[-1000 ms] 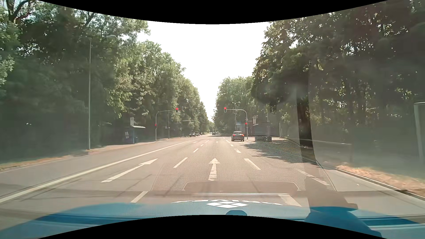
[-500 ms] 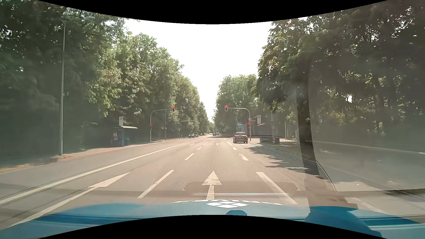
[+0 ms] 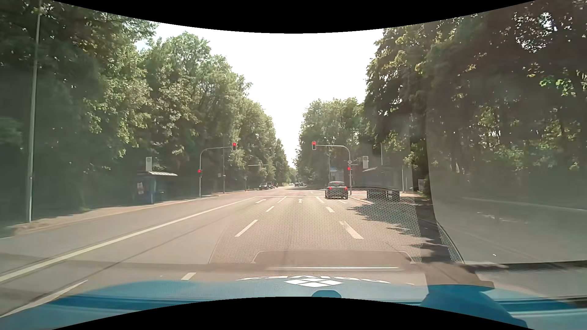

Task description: Follow the waypoints while adhering to traffic rules and regulations

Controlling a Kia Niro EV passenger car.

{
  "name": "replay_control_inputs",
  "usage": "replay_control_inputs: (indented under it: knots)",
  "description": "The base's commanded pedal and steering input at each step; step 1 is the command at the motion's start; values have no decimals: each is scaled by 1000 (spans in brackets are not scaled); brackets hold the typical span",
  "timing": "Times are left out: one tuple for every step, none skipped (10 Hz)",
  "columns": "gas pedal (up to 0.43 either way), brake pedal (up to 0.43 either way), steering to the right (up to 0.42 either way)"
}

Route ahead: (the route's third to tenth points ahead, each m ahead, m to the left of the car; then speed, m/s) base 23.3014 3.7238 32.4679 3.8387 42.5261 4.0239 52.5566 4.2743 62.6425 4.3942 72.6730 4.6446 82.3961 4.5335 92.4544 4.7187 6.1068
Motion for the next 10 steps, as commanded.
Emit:
replay_control_inputs:
  knots:
    - [0,152,-6]
    - [0,152,-5]
    - [0,152,-5]
    - [0,159,-5]
    - [0,159,-5]
    - [0,159,-5]
    - [0,159,-5]
    - [0,165,-5]
    - [0,165,-5]
    - [0,165,-5]
